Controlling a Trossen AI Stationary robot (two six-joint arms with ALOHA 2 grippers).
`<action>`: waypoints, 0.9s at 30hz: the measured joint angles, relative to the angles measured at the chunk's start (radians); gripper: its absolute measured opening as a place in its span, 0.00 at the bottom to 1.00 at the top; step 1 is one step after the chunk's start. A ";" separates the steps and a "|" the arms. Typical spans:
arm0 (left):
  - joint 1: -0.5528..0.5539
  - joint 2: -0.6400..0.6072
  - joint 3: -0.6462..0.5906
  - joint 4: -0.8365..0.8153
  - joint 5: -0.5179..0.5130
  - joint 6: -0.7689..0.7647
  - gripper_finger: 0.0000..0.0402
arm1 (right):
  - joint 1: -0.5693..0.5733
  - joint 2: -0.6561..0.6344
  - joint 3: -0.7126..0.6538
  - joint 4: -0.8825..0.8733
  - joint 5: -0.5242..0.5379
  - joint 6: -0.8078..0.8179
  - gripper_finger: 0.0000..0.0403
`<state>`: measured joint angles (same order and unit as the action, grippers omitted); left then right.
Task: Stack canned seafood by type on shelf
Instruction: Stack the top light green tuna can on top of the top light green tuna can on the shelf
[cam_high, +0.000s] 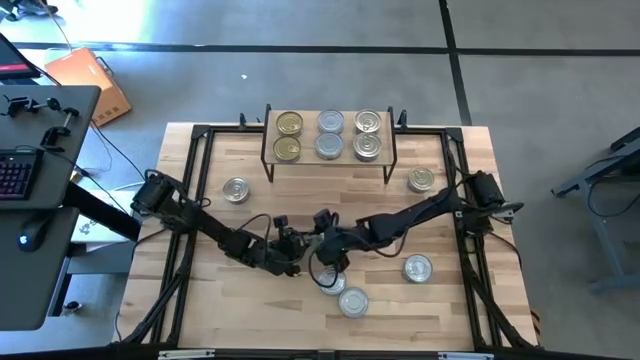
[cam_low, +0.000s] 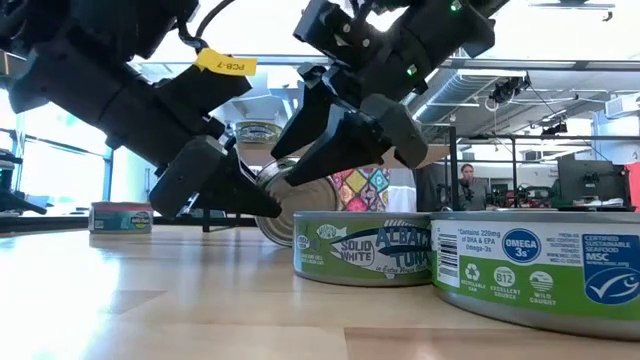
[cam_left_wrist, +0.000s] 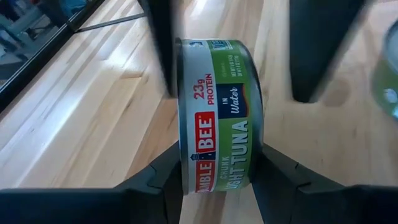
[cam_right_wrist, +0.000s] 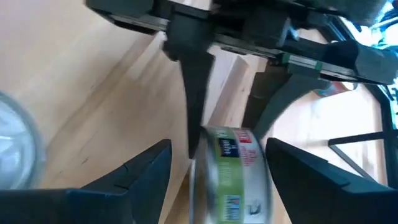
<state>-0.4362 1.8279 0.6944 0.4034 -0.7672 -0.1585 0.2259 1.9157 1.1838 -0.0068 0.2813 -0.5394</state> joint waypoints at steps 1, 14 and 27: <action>-0.001 0.000 0.001 0.002 0.010 0.003 0.35 | -0.001 -0.001 -0.001 0.001 0.011 0.001 0.64; -0.003 -0.002 0.003 -0.009 0.015 -0.013 0.35 | -0.022 -0.008 -0.001 -0.065 -0.031 0.093 0.60; 0.007 -0.019 0.004 -0.008 -0.020 -0.062 0.43 | -0.031 -0.024 -0.001 -0.126 0.038 0.139 0.31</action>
<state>-0.4294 1.8087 0.6982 0.3955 -0.7868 -0.2203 0.1944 1.8913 1.1824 -0.1327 0.3191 -0.4007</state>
